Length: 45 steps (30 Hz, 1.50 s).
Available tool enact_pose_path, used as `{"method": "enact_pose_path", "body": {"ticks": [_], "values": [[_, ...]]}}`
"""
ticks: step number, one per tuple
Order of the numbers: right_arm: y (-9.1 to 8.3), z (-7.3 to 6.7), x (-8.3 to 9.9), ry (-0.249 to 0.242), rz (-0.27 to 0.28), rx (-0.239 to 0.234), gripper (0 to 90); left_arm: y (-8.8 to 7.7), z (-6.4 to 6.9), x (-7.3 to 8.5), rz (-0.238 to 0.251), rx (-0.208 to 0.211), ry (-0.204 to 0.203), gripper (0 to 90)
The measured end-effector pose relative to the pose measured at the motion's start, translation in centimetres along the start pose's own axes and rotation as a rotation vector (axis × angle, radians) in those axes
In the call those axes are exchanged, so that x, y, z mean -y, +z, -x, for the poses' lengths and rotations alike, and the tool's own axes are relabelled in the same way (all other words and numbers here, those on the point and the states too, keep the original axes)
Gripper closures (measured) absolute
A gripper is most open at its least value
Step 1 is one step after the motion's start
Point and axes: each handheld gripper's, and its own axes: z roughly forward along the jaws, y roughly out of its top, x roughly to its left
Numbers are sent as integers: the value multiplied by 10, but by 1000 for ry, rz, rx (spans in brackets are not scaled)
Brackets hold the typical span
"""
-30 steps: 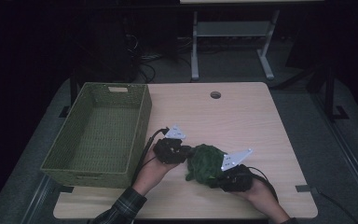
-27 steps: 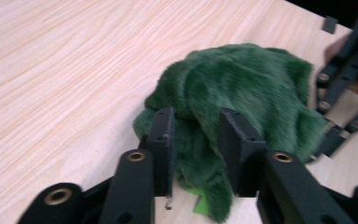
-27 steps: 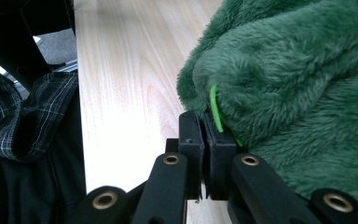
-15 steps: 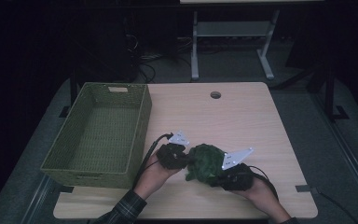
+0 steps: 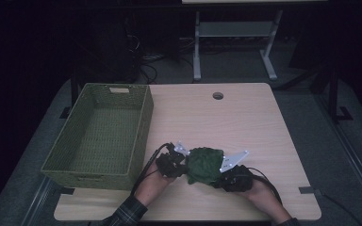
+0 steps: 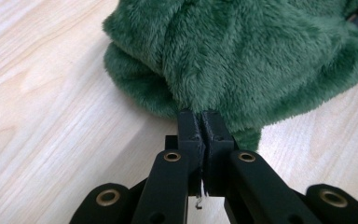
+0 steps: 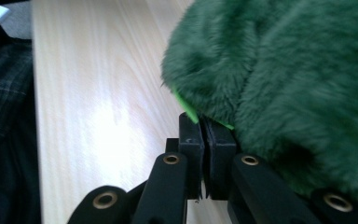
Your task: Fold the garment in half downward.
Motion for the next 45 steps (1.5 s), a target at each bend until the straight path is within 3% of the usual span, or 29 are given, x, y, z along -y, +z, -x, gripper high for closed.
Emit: {"method": "enact_pose_path", "body": {"ticks": [3, 4, 5, 7, 10, 12, 15, 20, 23, 26, 29, 34, 39, 45], "values": [[-1, 2, 5, 13, 6, -4, 853, 4, 1, -2, 4, 0, 9, 877], [-2, 1, 6, 7, 9, 0, 808, 5, 2, -2, 9, -1, 14, 877], [-4, 0, 8, 15, 23, -2, 751, 4, 2, -2, 8, 1, 16, 877], [-11, -4, 11, 18, 57, -17, 719, 5, 4, -2, 20, 8, 6, 877], [-30, -13, 11, 13, 120, -16, 688, 5, 5, -4, 8, 5, 30, 878], [-44, -18, 9, 3, 156, 6, 683, 5, 5, -4, 3, -14, 39, 878], [-65, -18, 6, 5, 222, 37, 676, 4, 4, -4, 5, -10, 32, 878], [-80, -5, -5, 32, 261, 148, 613, 4, 4, -4, 7, -8, 32, 878], [-75, 2, -12, 54, 239, 171, 587, 3, 4, -3, 9, -6, 27, 878], [-62, 5, -14, 57, 172, 212, 756, 3, 4, -3, 13, -3, 19, 878], [-57, 7, -8, 54, 143, 214, 859, 2, 4, -3, 14, 3, 23, 878], [-59, 6, 6, 76, 112, 202, 882, 1, 4, -3, 16, 11, 21, 879], [-40, 10, 21, 83, 28, 178, 883, 1, 1, -3, 16, 8, 20, 881], [-29, 23, 21, 91, 0, 233, 885, 3, -1, -3, 8, -5, 23, 884]]}}
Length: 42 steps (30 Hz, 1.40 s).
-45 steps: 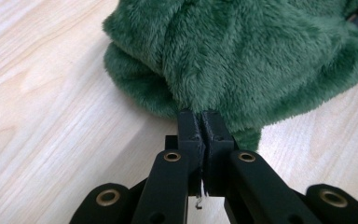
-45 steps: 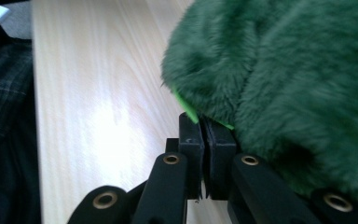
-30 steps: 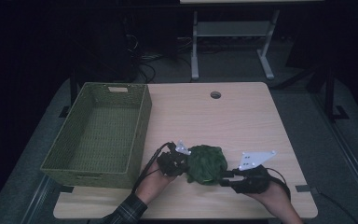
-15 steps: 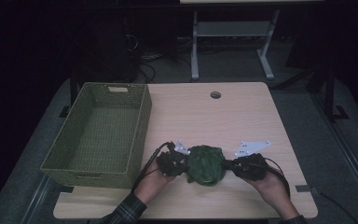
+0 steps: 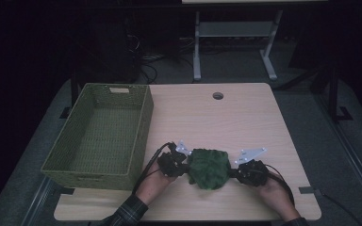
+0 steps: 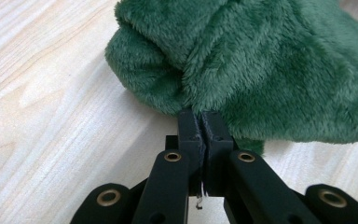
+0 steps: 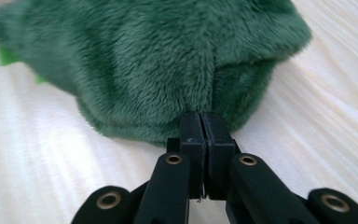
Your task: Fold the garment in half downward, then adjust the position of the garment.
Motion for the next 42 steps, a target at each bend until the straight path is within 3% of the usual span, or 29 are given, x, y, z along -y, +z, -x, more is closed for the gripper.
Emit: {"method": "enact_pose_path", "body": {"ticks": [4, 7, 9, 15, 19, 27, 36, 42], "values": [[3, 10, 4, 31, 16, 21, 885, 1, 0, 0, -4, 12, 1, 885], [7, 18, 4, 54, 25, 62, 886, 0, 0, 1, -2, 36, -9, 884], [9, 20, 3, 63, 39, 59, 886, 0, 2, 1, -1, 53, -13, 882], [11, 24, -1, 56, 63, 92, 886, 0, 4, 2, 7, 64, -8, 876], [12, 25, -1, 66, 84, 71, 859, 1, 4, 2, 18, 67, -2, 860], [1, 32, 4, 133, 133, 85, 553, -5, 5, 3, 46, 64, 6, 759], [-17, 45, 17, 198, 180, 143, 330, -14, 10, 4, 74, 49, 13, 497], [-22, 55, 33, 240, 178, 200, 167, -31, 13, -2, 149, 30, 32, 357]]}}
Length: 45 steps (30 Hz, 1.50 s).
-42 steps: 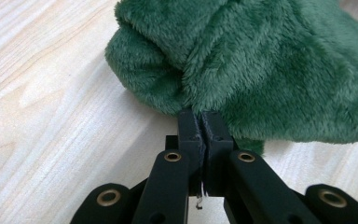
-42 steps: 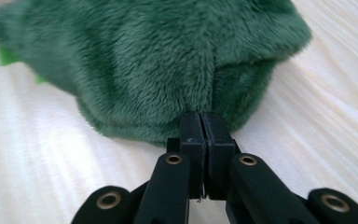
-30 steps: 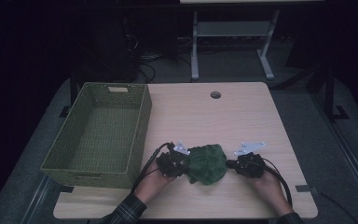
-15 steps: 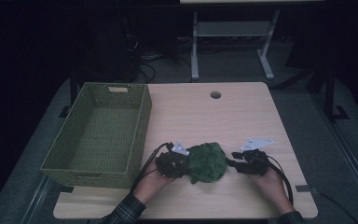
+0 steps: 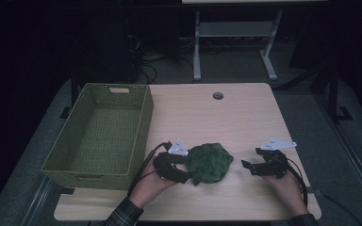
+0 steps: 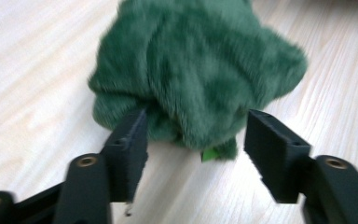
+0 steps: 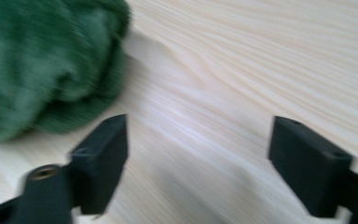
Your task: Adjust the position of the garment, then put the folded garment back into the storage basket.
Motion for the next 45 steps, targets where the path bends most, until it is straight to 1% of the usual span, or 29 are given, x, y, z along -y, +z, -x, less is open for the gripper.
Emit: {"method": "enact_pose_path", "body": {"ticks": [1, 3, 6, 9, 11, 12, 14, 16, 17, 19, 21, 23, 25, 30, 34, 40, 45], "values": [[1, 2, 2, 5, -8, 8, 144, -1, 1, -2, -2, -1, 13, 333], [1, 6, 5, 11, -5, 32, 109, 0, 3, -7, 4, -2, 33, 272], [4, 11, 7, 23, -9, 58, 50, 2, 7, -15, 22, 0, 68, 219], [9, 13, 8, 20, -36, 87, 30, 5, 11, -25, 41, 7, 93, 203], [11, 13, 10, 23, -49, 95, 29, 7, 15, -30, 57, 14, 100, 203], [12, 13, 10, 21, -57, 102, 29, 8, 17, -33, 55, 19, 114, 207], [15, 13, 12, 24, -72, 103, 24, 11, 23, -36, 67, 40, 128, 225], [16, 14, 12, 35, -69, 90, 24, 16, 29, -39, 59, 56, 152, 233], [16, 15, 12, 35, -68, 91, 24, 19, 31, -39, 51, 63, 160, 233], [16, 15, 12, 35, -66, 91, 24, 27, 35, -41, 27, 72, 191, 233], [16, 15, 12, 36, -64, 91, 23, 37, 36, -42, 5, 79, 209, 233], [16, 15, 13, 37, -64, 91, 24, 47, 37, -44, -16, 63, 234, 233], [16, 15, 13, 37, -64, 91, 23, 56, 34, -44, -38, 49, 245, 232], [16, 15, 13, 36, -62, 91, 24, 69, 20, -43, -61, 39, 233, 229], [16, 15, 13, 36, -62, 91, 24, 77, 13, -42, -69, 24, 229, 241], [16, 15, 13, 36, -61, 91, 24, 88, 13, -38, -102, -23, 275, 263], [16, 15, 13, 36, -61, 91, 24, 92, 13, -36, -122, -59, 309, 349]]}}
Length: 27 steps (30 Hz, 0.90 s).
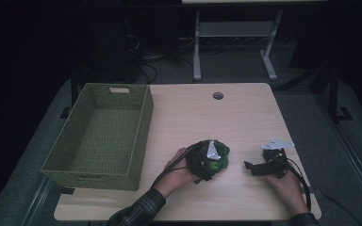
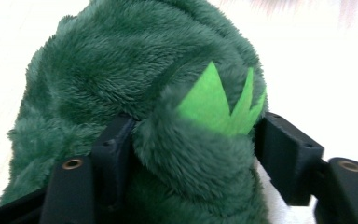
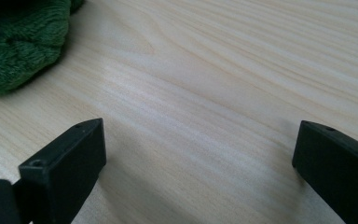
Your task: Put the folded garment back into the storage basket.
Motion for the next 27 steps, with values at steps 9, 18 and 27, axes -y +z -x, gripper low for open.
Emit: {"method": "enact_pose_path", "body": {"ticks": [9, 18, 27], "values": [[0, 0, 0, 0, 1, 0, 24, 3, 1, 2, -11, -54, 22, 551], [0, 0, 0, 0, 2, 2, 24, 4, -3, 1, -18, -36, 17, 728], [0, 0, 0, 0, 2, 2, 24, -17, -20, 3, 44, 48, -51, 751]]}}
